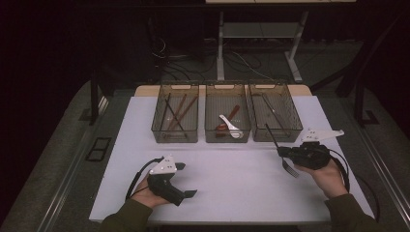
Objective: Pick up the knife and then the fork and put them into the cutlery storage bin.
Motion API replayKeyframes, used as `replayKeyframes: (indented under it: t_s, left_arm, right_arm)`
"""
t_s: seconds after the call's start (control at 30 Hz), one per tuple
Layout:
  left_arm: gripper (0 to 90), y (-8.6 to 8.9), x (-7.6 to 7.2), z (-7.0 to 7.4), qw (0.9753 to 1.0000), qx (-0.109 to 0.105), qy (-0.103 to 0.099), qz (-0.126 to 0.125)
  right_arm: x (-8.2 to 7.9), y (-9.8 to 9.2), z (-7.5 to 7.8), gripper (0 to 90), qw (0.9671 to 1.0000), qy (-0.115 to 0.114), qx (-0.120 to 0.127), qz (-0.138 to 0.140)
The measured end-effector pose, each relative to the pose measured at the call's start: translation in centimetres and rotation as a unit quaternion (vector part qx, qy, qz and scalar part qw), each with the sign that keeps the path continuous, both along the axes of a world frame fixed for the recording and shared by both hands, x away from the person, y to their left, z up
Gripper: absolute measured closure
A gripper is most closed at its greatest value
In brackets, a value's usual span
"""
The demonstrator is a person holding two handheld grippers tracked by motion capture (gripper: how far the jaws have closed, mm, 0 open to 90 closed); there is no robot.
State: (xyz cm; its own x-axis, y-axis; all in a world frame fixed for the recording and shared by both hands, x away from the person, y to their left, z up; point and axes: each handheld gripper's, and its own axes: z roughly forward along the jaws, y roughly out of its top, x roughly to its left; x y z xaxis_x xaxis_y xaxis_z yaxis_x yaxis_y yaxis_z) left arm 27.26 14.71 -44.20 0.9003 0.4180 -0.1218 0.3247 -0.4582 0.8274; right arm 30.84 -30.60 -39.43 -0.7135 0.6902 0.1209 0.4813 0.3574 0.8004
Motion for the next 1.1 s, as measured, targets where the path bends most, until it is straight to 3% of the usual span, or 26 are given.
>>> replayKeyframes:
  t_s: [0.43,1.1]
  left_arm:
    - [0.0,0.0,0.0,0.0,1.0,0.0,0.002,0.0]
    - [0.0,0.0,0.0,-0.1,1.0,0.0,0.003,0.001]
  right_arm:
    - [0.9,-0.5,0.8,84.8,0.9986,-0.026,0.035,-0.03]
    - [3.4,-1.0,2.7,84.8,0.9942,-0.058,0.056,-0.071]
